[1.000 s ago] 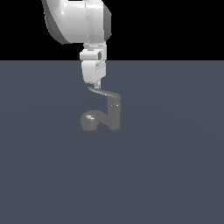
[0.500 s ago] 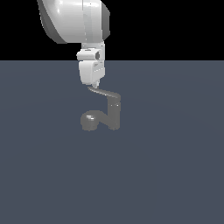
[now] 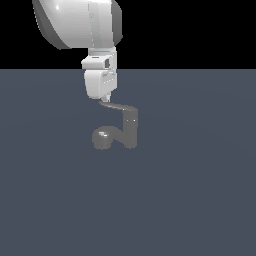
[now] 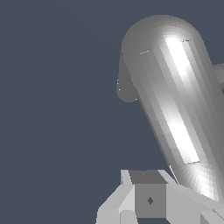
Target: Turn on the faucet by rotating a designated handle.
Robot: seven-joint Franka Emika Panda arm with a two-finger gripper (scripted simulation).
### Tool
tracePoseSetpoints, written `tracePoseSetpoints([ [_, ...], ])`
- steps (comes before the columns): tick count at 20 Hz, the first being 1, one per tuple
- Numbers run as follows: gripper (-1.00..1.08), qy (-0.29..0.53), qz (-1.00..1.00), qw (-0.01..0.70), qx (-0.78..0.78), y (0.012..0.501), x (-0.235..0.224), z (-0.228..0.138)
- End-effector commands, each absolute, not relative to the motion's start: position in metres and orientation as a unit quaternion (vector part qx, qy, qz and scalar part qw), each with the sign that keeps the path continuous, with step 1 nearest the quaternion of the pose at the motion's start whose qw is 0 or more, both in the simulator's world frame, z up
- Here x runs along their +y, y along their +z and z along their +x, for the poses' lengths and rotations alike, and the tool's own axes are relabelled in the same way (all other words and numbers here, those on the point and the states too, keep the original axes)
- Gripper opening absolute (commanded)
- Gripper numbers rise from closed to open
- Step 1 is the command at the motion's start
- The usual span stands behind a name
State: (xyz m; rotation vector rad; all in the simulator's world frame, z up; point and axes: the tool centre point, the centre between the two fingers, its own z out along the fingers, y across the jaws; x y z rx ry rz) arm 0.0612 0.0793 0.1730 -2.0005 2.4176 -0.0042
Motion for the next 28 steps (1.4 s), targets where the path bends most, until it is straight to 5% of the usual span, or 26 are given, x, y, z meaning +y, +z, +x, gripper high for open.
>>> tracePoseSetpoints([
  [1, -1.00, 0.000, -0.638, 0.000, 0.770, 0.173, 0.083, 0.052],
  [28, -1.00, -0.001, -0.637, 0.000, 0.771, 0.173, 0.070, -0.014],
])
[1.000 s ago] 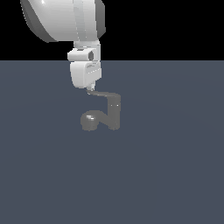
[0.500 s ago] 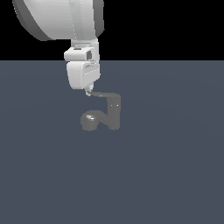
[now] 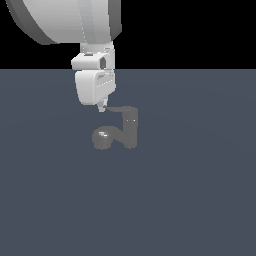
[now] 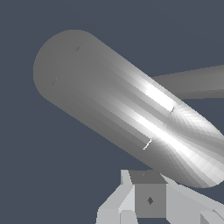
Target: Turn on the faucet by rotating a designated handle.
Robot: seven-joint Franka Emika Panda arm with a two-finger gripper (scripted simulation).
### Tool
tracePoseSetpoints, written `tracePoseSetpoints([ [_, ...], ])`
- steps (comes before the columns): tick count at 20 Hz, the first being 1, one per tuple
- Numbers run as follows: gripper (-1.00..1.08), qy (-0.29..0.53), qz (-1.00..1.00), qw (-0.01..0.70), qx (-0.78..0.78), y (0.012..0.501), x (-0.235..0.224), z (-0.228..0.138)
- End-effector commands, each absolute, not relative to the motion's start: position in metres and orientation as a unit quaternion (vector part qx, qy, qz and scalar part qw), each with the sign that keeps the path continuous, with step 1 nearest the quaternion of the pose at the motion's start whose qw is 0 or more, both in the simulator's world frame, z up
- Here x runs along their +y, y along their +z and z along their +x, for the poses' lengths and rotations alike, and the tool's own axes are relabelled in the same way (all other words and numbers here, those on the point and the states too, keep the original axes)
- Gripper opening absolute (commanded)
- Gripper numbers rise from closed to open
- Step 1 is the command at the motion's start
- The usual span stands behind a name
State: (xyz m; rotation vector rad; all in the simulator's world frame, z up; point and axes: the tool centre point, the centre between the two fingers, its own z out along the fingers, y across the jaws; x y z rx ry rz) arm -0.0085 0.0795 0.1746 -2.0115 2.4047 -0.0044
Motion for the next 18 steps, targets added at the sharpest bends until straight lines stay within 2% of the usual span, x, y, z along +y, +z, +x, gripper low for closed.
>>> tracePoseSetpoints([
  [1, -1.00, 0.000, -0.637, 0.000, 0.771, 0.173, 0.069, -0.017],
  [10, -1.00, 0.000, -0.638, 0.000, 0.770, 0.173, 0.060, -0.043],
  [12, -1.00, -0.001, -0.641, 0.002, 0.768, 0.174, 0.066, -0.039],
  [18, -1.00, 0.000, -0.640, 0.001, 0.769, 0.174, 0.036, -0.051],
])
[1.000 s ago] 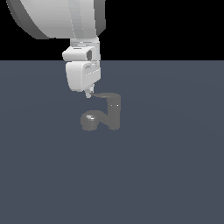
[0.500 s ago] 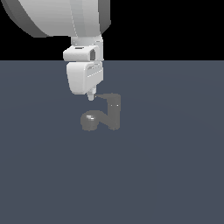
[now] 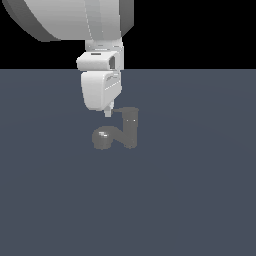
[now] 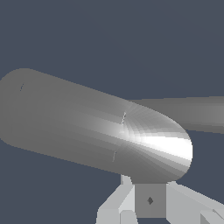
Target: Turn on the faucet by rotating a designated handle.
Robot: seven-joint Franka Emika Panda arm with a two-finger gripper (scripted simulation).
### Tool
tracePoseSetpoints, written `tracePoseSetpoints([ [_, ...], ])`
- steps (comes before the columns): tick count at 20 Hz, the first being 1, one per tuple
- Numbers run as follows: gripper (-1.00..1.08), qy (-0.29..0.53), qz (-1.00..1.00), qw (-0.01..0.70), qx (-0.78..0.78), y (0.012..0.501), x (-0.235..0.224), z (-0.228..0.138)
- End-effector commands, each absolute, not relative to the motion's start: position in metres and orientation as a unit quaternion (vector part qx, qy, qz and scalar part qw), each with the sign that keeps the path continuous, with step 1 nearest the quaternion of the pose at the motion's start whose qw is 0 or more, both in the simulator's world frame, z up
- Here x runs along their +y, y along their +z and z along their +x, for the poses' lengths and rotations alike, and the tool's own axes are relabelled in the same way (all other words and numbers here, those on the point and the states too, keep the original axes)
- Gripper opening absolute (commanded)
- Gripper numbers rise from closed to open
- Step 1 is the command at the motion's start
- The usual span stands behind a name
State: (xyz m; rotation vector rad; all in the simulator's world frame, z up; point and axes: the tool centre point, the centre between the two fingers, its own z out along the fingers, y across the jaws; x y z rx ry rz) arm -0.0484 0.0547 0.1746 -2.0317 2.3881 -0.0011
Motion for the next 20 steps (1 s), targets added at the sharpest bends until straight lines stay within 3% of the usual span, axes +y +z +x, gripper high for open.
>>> tracePoseSetpoints([
  [1, -1.00, 0.000, -0.639, 0.001, 0.769, 0.174, 0.030, -0.053],
  [9, -1.00, 0.000, -0.638, 0.000, 0.770, 0.173, -0.013, -0.071],
  [11, -1.00, 0.000, -0.652, 0.002, 0.758, 0.174, 0.011, -0.068],
  [20, -1.00, 0.000, -0.646, 0.001, 0.763, 0.174, -0.028, -0.055],
])
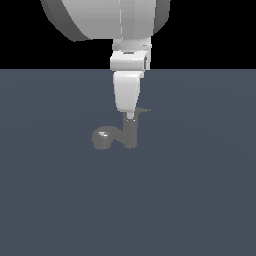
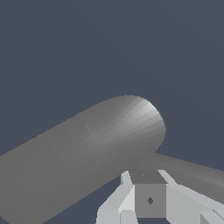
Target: Turn on the faucet by rotating a designated handle.
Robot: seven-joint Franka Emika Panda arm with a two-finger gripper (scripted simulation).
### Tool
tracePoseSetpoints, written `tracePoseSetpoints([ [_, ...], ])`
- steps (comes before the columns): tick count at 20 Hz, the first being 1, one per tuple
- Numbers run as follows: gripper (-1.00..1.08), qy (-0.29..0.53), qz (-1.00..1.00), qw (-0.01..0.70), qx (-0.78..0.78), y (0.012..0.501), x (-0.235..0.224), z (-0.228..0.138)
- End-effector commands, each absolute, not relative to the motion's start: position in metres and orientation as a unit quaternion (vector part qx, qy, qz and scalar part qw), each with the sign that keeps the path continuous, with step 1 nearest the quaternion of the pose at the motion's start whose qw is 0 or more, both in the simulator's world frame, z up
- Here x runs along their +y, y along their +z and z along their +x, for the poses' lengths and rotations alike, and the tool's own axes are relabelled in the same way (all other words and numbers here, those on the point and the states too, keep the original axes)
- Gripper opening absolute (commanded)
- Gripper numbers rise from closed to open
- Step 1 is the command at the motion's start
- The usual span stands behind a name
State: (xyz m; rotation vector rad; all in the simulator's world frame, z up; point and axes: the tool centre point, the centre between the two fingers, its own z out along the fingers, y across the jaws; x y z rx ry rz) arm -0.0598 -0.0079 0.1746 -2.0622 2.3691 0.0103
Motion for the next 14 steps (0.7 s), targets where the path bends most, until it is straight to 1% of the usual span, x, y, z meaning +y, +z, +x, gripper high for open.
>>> tracePoseSetpoints([
  [1, -1.00, 0.000, -0.646, 0.001, 0.764, 0.174, -0.033, -0.053],
  [14, -1.00, 0.000, -0.639, 0.000, 0.770, 0.173, -0.081, -0.038],
])
